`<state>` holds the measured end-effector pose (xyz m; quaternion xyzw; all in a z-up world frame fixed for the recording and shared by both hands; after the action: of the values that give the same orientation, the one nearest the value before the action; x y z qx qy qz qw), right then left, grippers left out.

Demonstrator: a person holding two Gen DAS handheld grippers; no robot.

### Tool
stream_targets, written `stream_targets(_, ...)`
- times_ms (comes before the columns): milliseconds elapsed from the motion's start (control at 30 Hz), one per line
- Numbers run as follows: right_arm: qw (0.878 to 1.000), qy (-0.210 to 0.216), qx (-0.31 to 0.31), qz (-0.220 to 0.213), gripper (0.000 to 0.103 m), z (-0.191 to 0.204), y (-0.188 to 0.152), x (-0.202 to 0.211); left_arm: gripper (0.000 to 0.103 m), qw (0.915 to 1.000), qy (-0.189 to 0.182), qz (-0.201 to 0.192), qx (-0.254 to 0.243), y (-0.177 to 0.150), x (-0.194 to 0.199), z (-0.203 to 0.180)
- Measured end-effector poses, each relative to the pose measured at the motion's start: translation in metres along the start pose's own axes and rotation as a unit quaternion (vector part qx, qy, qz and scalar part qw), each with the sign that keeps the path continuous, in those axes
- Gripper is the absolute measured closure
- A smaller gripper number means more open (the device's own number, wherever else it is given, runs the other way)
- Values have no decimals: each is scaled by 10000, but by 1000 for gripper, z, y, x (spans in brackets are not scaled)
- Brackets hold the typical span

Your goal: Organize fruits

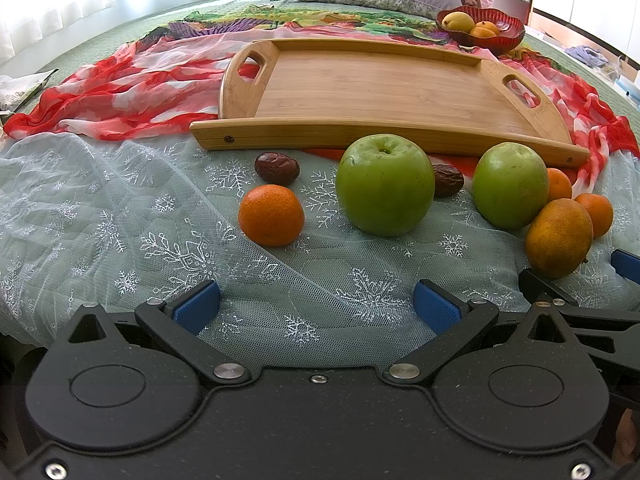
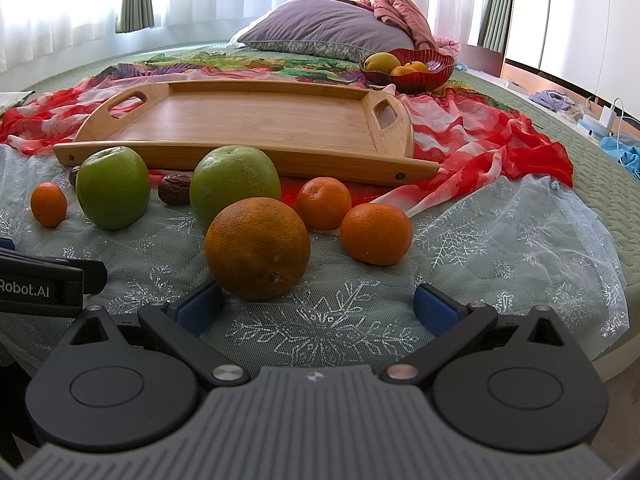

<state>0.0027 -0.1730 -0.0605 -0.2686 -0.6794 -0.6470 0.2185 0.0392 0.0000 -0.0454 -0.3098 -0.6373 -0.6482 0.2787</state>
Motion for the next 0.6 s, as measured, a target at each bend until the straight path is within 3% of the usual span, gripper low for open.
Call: stream_targets(600, 10000, -1, 7, -13, 0, 0, -1, 0, 0, 10000, 11, 27, -1, 1, 0, 0)
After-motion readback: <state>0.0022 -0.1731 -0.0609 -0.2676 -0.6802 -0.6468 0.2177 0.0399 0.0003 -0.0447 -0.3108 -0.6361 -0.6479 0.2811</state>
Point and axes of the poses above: each gripper's, at about its wrist camera, not at the fingertips, and x roughly against the way its jaws point, z to its left, y to its top, the point moved 6 cm from there along -x, roughly the way its jaws point, and after that the axes turned 2 degrees about -y, right-handed, at the moved point
